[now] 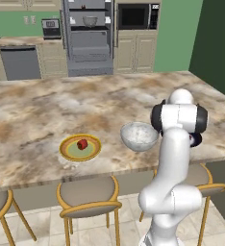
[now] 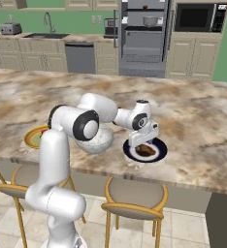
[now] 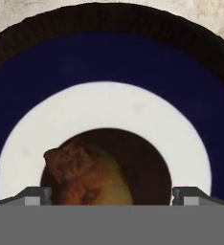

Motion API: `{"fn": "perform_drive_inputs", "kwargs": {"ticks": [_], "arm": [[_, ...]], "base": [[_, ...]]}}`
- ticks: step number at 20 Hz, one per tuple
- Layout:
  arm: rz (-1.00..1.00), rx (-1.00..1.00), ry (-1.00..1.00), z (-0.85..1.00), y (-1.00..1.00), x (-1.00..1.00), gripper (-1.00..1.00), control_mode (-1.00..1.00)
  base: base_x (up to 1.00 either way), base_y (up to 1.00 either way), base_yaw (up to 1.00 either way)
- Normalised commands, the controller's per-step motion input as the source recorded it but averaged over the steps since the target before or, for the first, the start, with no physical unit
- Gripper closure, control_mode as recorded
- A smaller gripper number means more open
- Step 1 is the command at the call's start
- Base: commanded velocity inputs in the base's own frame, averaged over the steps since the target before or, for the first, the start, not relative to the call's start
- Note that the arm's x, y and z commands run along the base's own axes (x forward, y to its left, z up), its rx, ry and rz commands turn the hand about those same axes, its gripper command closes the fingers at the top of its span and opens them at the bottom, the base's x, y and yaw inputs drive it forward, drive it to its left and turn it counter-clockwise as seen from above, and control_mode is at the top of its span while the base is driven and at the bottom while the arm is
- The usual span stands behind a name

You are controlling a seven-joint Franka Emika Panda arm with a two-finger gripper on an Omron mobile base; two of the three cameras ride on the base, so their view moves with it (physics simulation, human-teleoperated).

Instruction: Pick the chicken drumstick and bell pepper from their plates and place them in the bowl. Then put the bowl in the fridge.

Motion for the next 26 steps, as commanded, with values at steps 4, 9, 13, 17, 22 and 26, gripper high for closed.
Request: {"fn": "perform_drive_inputs", "kwargs": {"ticks": [4,9,13,17,22,26], "arm": [[-0.03,0.01,0.0,-0.16,-0.02,-0.06,-1.0,-1.0],[-0.08,0.03,0.0,-0.18,0.02,-0.11,-1.0,-1.0],[-0.09,0.03,0.0,-0.2,0.11,-0.17,-1.0,-1.0],[-0.08,0.02,0.0,-0.24,0.12,-0.08,-1.0,-1.0],[-0.02,0.02,-0.03,-0.04,0.03,0.0,1.0,-1.0],[0.0,0.02,-0.04,0.18,0.03,-0.05,1.0,-1.0]], "base": [[0.0,0.0,0.0],[0.0,0.0,0.0],[0.0,0.0,0.0],[0.0,0.0,0.0],[0.0,0.0,0.0],[0.0,0.0,0.0]]}}
